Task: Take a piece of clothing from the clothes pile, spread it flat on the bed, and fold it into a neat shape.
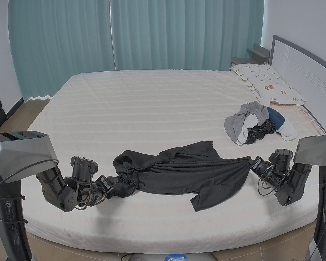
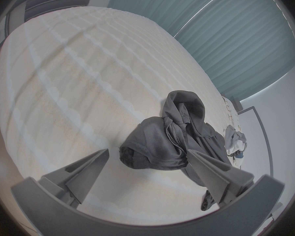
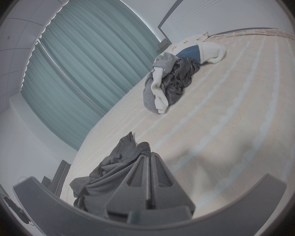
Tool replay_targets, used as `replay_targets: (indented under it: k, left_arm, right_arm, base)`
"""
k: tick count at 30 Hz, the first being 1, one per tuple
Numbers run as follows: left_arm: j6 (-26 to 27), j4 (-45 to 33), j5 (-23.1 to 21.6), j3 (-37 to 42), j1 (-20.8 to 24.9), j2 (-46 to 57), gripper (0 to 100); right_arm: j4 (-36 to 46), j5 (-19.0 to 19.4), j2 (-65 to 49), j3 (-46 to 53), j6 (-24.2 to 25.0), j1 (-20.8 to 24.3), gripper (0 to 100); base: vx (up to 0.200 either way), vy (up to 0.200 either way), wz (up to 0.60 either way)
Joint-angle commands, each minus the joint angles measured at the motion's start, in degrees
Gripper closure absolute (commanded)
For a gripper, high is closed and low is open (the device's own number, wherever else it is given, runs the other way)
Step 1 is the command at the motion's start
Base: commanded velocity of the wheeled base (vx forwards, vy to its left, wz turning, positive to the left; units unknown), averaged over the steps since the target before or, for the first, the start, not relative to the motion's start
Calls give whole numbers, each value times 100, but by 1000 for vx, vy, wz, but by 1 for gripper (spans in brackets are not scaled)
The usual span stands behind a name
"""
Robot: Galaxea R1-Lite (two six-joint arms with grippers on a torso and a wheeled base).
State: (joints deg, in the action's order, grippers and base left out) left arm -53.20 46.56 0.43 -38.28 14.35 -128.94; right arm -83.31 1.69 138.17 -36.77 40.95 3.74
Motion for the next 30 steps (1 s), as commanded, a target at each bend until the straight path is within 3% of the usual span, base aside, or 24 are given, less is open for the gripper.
replay_targets:
  k: [1,7,8,14,16,17,19,24,30]
  left_arm:
    - [29,3,36,-101,24,-202,0]
    - [328,3,353,-285,68,-474,0]
    - [363,3,362,-356,68,-518,0]
    - [574,-15,406,-602,103,-694,0]
    - [969,-6,450,-567,103,-791,0]
    - [1005,-6,450,-558,103,-799,100]
    - [1005,-6,450,-575,103,-791,100]
    - [969,-6,458,-584,77,-773,100]
    - [398,-15,450,-558,-90,-659,100]
  right_arm:
    - [-27,-20,114,-129,1,-23,100]
    - [-344,-117,413,-173,-43,-49,100]
    - [-440,-126,501,-155,-61,-31,0]
    - [-520,-55,509,-111,-96,4,0]
    - [-520,-11,413,47,-105,-31,0]
    - [-528,33,334,117,-105,-49,0]
    - [-581,323,96,398,-69,-75,0]
    - [-607,1500,-387,1418,-157,-58,0]
    - [-607,1553,-27,1901,-799,48,0]
  base:
    - [0,0,0]
    - [0,0,0]
    - [0,0,0]
    - [0,0,0]
    - [0,0,0]
    - [0,0,0]
    - [0,0,0]
    - [0,0,0]
    - [0,0,0]
